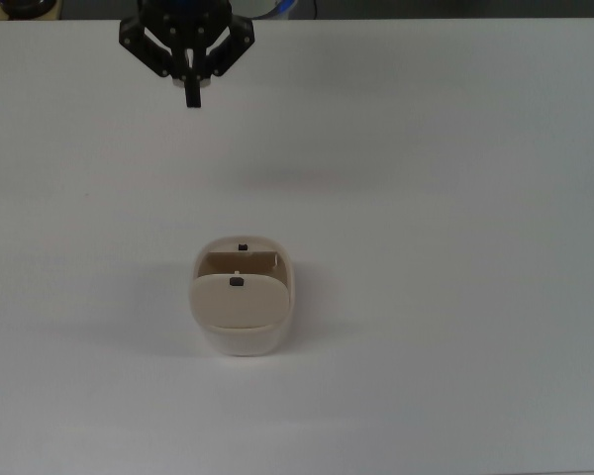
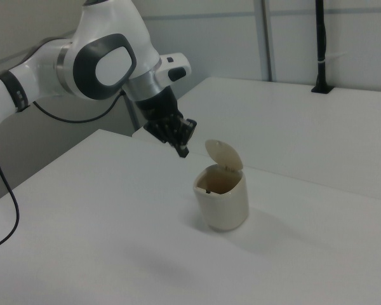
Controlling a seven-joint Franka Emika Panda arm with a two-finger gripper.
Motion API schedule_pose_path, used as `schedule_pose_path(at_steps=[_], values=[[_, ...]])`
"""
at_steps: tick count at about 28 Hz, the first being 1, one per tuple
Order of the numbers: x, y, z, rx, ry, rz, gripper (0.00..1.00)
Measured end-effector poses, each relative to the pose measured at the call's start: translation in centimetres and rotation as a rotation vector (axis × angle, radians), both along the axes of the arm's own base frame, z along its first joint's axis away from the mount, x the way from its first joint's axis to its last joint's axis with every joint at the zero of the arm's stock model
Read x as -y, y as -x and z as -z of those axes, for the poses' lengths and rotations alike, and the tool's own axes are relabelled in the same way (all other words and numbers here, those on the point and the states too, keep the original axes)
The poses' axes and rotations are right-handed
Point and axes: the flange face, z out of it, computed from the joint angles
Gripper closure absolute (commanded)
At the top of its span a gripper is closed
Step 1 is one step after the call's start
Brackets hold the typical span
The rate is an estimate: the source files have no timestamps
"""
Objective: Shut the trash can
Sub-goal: 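Move the gripper toward the raised lid of the cream trash can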
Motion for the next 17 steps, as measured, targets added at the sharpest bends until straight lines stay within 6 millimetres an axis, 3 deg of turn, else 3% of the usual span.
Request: schedule_pose_path(at_steps=[9, 17], values=[[-0.8, -4.5, 0.8, 0.260, -0.046, -0.015, 1.00], [-1.0, -8.8, 5.3, 0.417, -0.089, 0.008, 1.00]])
